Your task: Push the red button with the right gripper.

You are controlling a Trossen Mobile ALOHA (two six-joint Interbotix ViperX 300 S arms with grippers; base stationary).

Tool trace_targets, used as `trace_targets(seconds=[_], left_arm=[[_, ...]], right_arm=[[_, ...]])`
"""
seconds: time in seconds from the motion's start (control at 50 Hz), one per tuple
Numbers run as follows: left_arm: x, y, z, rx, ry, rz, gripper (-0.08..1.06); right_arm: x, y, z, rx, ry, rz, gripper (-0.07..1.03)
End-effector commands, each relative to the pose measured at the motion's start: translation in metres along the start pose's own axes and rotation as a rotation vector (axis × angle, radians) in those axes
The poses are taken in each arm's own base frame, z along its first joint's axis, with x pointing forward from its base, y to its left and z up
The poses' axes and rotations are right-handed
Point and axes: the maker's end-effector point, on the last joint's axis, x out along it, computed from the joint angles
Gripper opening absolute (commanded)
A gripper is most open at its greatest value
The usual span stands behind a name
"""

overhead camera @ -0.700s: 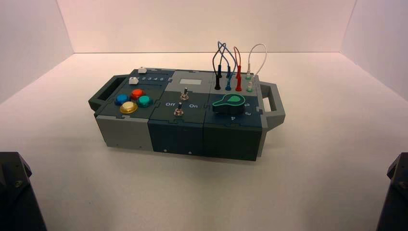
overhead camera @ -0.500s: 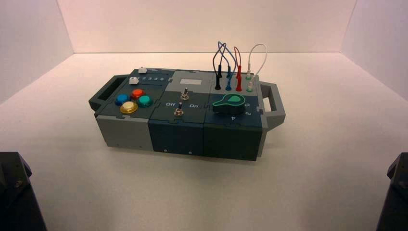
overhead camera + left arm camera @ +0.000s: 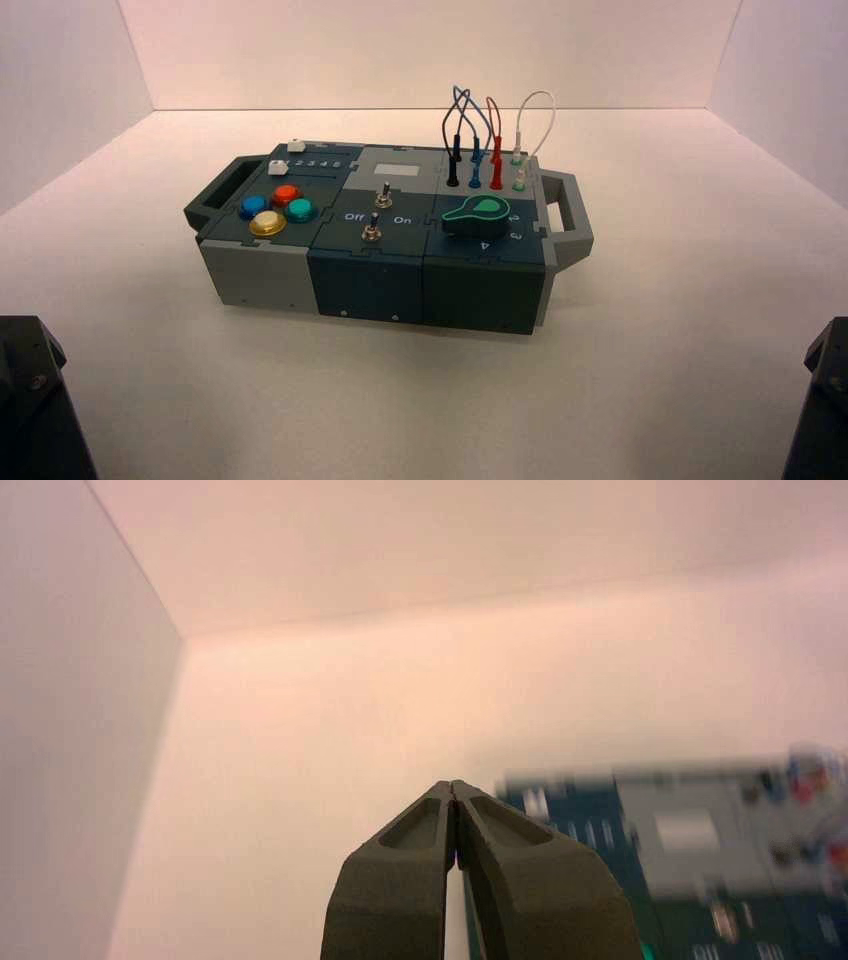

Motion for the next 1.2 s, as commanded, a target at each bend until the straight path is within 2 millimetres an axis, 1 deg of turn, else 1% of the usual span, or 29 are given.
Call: trace_targets(seconds=[0.02,0.08,0.18,0.28,0.38,0.42,0.54,0.62,0.72,0.84,0.88,0.98,1.04,1.08,1.1,1.12,1.2], left_arm=[[-0.008,-0.010,0.006,0.028,0.063,-0.036,-0.03],[-0.011,-0.014,0.005,0.045,0.100,-0.048,-0.03],[-0.021,-0.021,0.006,0.073,0.166,-0.074,-0.03],[-0.027,-0.025,0.007,0.090,0.197,-0.090,-0.03],[-0.026,-0.029,0.000,0.102,0.246,-0.102,-0.03],[-0.025,-0.033,-0.008,0.111,0.296,-0.118,-0.03],[-0.021,-0.040,-0.020,0.130,0.373,-0.141,-0.03],[-0.019,-0.048,-0.029,0.146,0.427,-0.169,-0.03],[-0.017,-0.054,-0.033,0.161,0.454,-0.190,-0.03],[-0.014,-0.055,-0.037,0.174,0.474,-0.191,-0.03],[-0.012,-0.055,-0.038,0.179,0.485,-0.191,-0.03],[-0.011,-0.055,-0.042,0.182,0.495,-0.191,-0.03],[-0.010,-0.055,-0.043,0.185,0.500,-0.192,-0.03],[-0.010,-0.055,-0.045,0.185,0.504,-0.191,-0.03],[-0.010,-0.054,-0.047,0.187,0.509,-0.192,-0.03],[-0.010,-0.054,-0.048,0.189,0.510,-0.190,-0.03],[-0.009,-0.053,-0.051,0.191,0.514,-0.188,-0.03]], right_arm=[[0.005,0.002,0.010,0.003,0.029,0.010,-0.02],[0.008,0.004,0.008,0.001,0.055,0.015,-0.02],[0.010,0.013,0.005,-0.018,0.120,0.048,-0.02],[0.005,0.022,0.011,-0.029,0.146,0.080,-0.02],[0.001,0.026,0.016,-0.021,0.163,0.095,-0.02],[-0.002,0.026,0.017,-0.020,0.182,0.098,-0.02],[-0.007,0.028,0.019,-0.018,0.209,0.106,-0.02],[-0.010,0.031,0.015,-0.015,0.243,0.120,-0.02],[-0.011,0.037,0.011,-0.019,0.270,0.141,-0.02],[-0.010,0.051,0.006,-0.026,0.300,0.194,-0.02],[-0.010,0.062,0.004,-0.026,0.312,0.231,-0.02],[-0.009,0.077,-0.001,-0.030,0.344,0.284,-0.02],[-0.009,0.082,-0.001,-0.036,0.351,0.301,-0.02],[-0.007,0.094,-0.002,-0.047,0.374,0.336,-0.02],[-0.007,0.096,-0.001,-0.048,0.375,0.342,-0.02],[-0.004,0.107,-0.003,-0.060,0.399,0.370,-0.02],[0.002,0.122,-0.003,-0.079,0.430,0.403,-0.02]])
